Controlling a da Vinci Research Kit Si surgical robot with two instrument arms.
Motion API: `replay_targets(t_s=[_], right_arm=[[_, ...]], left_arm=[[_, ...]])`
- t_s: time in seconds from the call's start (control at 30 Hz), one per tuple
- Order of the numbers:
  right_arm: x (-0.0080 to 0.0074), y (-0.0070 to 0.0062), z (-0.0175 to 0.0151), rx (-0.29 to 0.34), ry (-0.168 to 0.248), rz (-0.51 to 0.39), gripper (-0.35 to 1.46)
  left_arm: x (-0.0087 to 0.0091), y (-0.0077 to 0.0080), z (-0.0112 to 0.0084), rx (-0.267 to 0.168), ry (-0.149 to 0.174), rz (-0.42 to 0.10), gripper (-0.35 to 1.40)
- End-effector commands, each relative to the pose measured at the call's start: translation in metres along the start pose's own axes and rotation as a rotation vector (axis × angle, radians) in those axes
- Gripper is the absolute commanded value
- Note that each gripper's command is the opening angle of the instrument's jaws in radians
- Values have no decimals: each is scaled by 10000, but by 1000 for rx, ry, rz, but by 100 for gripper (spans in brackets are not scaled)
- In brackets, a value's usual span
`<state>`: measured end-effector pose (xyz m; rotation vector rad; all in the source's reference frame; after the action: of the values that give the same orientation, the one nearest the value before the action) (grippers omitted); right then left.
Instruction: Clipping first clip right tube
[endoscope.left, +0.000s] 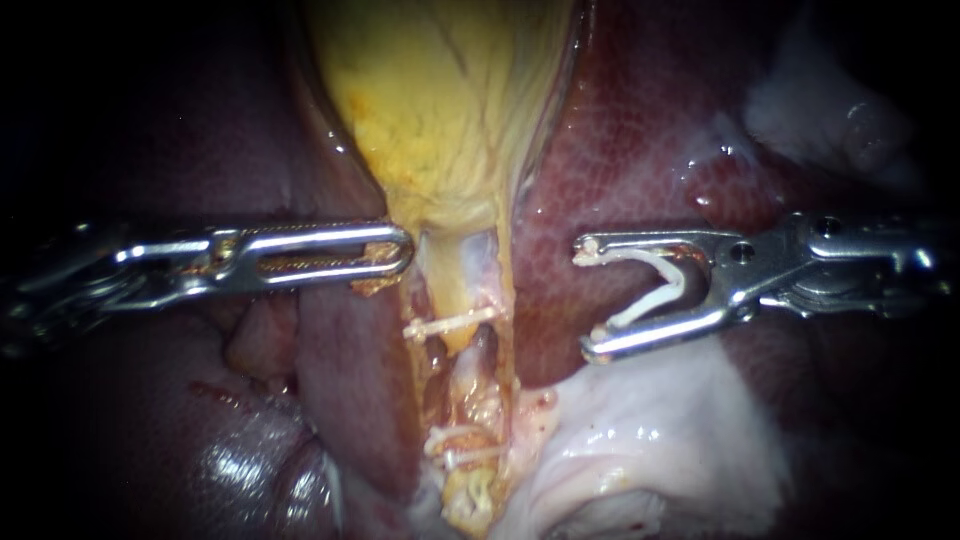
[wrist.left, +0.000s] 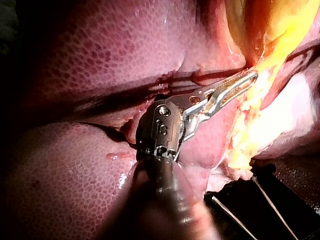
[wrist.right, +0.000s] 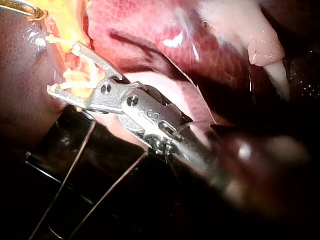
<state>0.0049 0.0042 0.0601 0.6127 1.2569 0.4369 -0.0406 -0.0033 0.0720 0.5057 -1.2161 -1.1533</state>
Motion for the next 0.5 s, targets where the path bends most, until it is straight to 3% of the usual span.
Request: replay_targets(t_s=[0.03,0.2,0.3,0.37,0.5], right_arm=[[0,0,0,0,0,0,60],[-8,-1,6,6,-1,-5,60],[-20,0,16,20,-3,-13,60],[-31,2,24,28,-7,-14,60],[-67,10,49,26,-57,20,60]], left_arm=[[-4,-1,-4,2,1,-1,-35],[-33,0,-31,-3,7,-17,-35],[-46,1,-49,-8,-9,-32,-35],[-51,2,-57,-11,-16,-35,-35],[-57,3,-71,-13,-25,-33,-35]])
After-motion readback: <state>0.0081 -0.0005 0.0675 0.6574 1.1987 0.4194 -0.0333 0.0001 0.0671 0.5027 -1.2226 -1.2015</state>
